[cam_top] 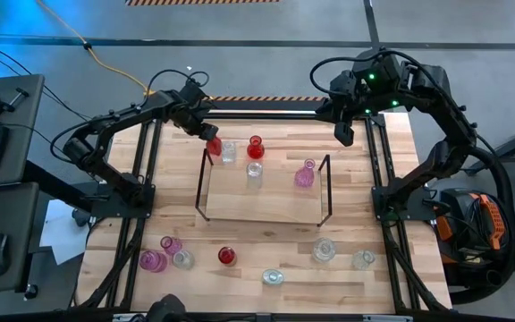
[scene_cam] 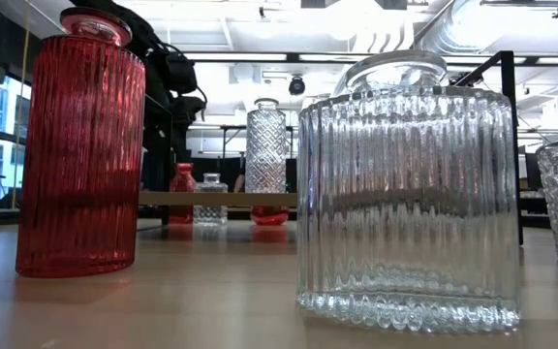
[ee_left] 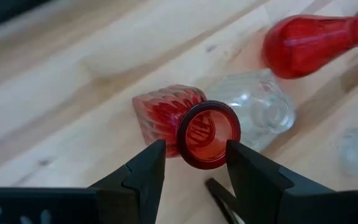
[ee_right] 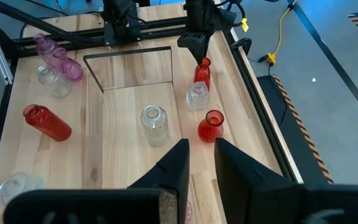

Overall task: Sort vases onto shelf
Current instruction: Put the red vase on the shelf

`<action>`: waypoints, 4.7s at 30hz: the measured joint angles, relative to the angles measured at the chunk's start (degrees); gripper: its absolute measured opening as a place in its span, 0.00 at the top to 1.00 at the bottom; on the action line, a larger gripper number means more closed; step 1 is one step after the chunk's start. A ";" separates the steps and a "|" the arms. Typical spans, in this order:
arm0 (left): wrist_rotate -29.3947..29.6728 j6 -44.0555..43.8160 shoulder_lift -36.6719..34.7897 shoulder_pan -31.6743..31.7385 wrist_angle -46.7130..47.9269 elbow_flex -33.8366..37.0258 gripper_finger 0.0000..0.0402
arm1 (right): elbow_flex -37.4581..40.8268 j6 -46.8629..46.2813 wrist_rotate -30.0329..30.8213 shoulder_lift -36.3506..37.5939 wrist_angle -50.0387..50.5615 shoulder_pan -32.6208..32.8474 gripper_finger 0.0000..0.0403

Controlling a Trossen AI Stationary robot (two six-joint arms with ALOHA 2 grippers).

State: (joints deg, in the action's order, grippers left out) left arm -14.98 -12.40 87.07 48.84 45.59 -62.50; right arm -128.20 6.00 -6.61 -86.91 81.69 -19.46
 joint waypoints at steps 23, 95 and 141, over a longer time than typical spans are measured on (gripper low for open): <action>-1.33 0.06 0.00 1.74 -0.43 -0.01 0.61 | 0.00 -0.20 0.00 0.00 0.00 0.00 0.86; 5.04 -5.41 -18.72 1.55 2.41 -2.17 0.96 | 0.00 0.00 -0.46 -0.02 0.00 0.00 0.86; 9.84 -26.40 -8.00 -32.26 14.72 -19.47 0.96 | 0.00 0.46 -0.44 -0.02 -0.02 0.01 0.86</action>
State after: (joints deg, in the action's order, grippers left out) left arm -5.13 -38.81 79.07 16.58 60.32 -81.97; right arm -128.20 6.46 -7.05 -86.94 81.67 -19.46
